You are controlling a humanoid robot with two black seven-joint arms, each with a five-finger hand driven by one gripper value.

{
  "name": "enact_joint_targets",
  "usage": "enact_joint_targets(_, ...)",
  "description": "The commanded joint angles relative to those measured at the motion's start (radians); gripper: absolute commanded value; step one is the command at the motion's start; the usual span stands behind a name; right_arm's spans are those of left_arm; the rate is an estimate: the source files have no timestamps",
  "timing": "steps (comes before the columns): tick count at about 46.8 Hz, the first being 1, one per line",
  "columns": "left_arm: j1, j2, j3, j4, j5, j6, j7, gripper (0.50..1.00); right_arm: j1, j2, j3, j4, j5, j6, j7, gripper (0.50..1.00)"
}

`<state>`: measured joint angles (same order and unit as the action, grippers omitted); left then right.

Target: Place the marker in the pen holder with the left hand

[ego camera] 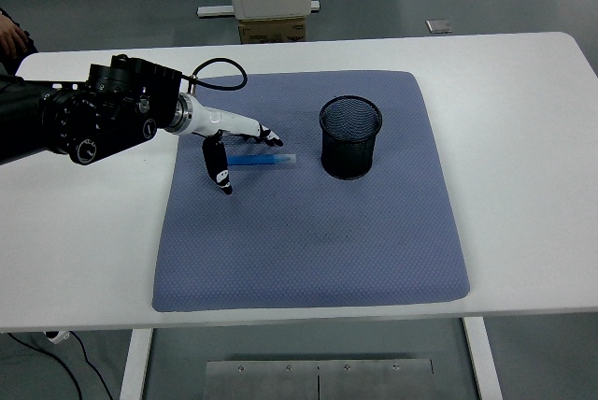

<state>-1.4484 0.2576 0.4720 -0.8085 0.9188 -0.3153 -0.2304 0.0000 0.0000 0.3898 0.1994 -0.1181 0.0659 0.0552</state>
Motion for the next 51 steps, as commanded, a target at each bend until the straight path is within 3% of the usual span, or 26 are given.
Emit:
enact_joint_targets(1,-0.003,0.000,-0.001,0.000,0.000,0.001,-0.006,0.889,0.000,0.000,0.000,0.000,0.000,0.000,0.000,1.000)
enact_joint_targets(32,-0.006,-0.051,0.000,0.003,0.011,0.041,-0.004,0.807,0.000,0.000,0.001,0.000,0.000,0.000,0.000,1.000)
enact_joint_targets(40,-0.010,-0.074,0.022,0.003,0.014,0.045,-0.003,0.763,0.000,0.000,0.000,0.000,0.000,0.000,0.000,1.000)
enact_joint_targets(51,-0.012,-0.093,0.076,0.000,0.020,0.110,-0.001,0.728,0.000,0.000,0.001,0.000,0.000,0.000,0.000,1.000)
